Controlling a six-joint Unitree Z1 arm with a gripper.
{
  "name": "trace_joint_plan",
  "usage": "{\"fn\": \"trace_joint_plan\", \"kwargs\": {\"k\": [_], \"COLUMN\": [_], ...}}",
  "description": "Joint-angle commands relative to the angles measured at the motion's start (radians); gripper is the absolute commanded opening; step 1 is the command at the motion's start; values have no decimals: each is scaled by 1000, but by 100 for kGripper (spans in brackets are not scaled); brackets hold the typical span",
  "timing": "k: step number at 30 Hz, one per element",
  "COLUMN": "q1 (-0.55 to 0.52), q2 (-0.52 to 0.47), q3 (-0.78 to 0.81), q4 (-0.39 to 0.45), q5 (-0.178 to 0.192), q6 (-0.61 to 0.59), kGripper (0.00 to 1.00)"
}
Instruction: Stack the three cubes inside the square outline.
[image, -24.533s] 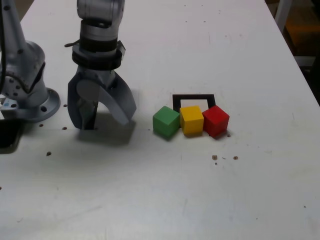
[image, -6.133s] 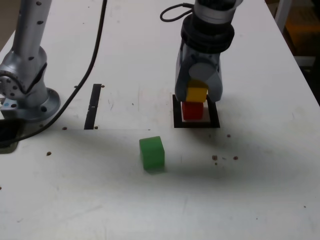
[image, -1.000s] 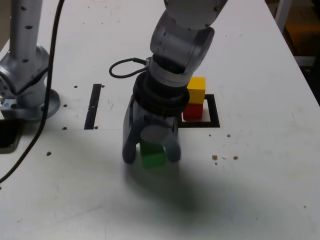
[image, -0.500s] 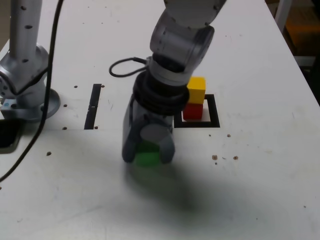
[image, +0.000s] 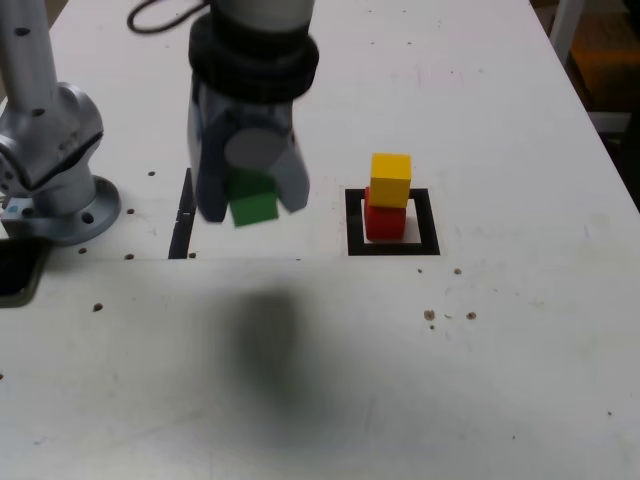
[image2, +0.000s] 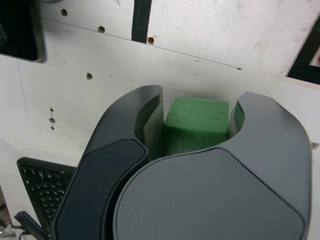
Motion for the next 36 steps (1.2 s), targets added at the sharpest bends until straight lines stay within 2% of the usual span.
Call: {"fn": "trace_joint_plan", "kwargs": {"k": [1,10,14,22,29,36], "q1": [14,114,161,232,266,301], "q2": [-5,38,74,172,226,279], "q3": [-37,-220,-292,-425,-457,-466], "q4": [22,127,150,197,198,194], "q5": [16,79,88,76,59,60], "q6": [13,155,232,366,418,461], "kGripper": [26,26,26,25,25,25]}}
